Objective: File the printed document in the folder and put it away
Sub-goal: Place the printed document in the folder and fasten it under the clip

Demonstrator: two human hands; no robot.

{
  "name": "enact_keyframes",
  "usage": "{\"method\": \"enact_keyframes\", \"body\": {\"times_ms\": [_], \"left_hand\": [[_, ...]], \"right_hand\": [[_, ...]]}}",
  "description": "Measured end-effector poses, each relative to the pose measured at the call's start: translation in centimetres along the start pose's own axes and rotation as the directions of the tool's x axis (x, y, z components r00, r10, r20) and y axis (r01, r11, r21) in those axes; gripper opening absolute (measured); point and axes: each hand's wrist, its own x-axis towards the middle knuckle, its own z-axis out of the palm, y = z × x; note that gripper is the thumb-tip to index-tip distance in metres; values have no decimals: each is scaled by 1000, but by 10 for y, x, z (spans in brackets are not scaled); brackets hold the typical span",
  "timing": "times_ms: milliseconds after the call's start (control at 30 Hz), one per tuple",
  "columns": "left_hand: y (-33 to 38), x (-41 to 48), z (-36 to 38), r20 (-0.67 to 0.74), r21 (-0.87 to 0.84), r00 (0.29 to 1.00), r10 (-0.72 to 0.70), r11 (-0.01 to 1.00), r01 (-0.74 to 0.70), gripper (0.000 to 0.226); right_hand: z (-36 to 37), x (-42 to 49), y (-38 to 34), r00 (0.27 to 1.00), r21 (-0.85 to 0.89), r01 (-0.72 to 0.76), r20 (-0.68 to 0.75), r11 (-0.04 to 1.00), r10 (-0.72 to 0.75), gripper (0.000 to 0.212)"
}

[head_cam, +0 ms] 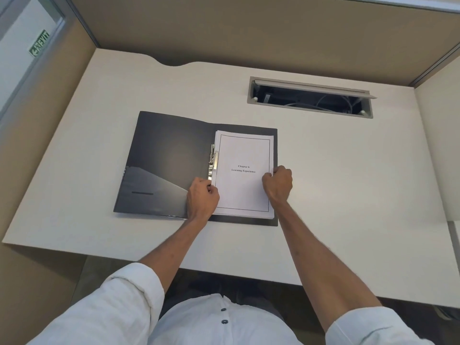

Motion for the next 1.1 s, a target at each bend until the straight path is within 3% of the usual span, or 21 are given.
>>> {"method": "enact_keyframes", "body": {"times_ms": [300, 367, 433, 533, 600, 700, 900, 1100], "left_hand": [[-5, 5, -4, -5, 10, 1000, 19, 1000, -19, 28], [-11, 4, -7, -19, 36, 996, 83, 996, -82, 25], [-24, 2, -11, -30, 126, 972, 234, 965, -228, 33], [-46, 1, -16, 131, 243, 892, 432, 859, -451, 79], [-54, 0, -18, 282, 272, 808, 517, 765, -584, 103], [-61, -4, -13, 372, 317, 728, 576, 658, -683, 114], [-59, -5, -3, 359, 309, 755, 550, 693, -651, 116], [-61, -3, 0, 325, 283, 796, 510, 751, -597, 120]], "right_hand": [[-9, 13, 3, 998, 90, -55, 42, 994, 51, 34], [-12, 14, 3, 998, 116, -64, 32, 991, 61, 38], [-16, 17, 2, 999, 122, -40, -1, 992, 41, 39], [-17, 28, -8, 994, 34, 103, -26, 994, -102, 38], [-14, 38, -22, 969, -55, 246, 34, 968, -245, 41], [-8, 56, -50, 878, -208, 470, 204, 858, -432, 51], [15, 78, -95, 737, -378, 668, 451, 640, -503, 61], [37, 81, -112, 698, -376, 709, 490, 596, -522, 59]]}}
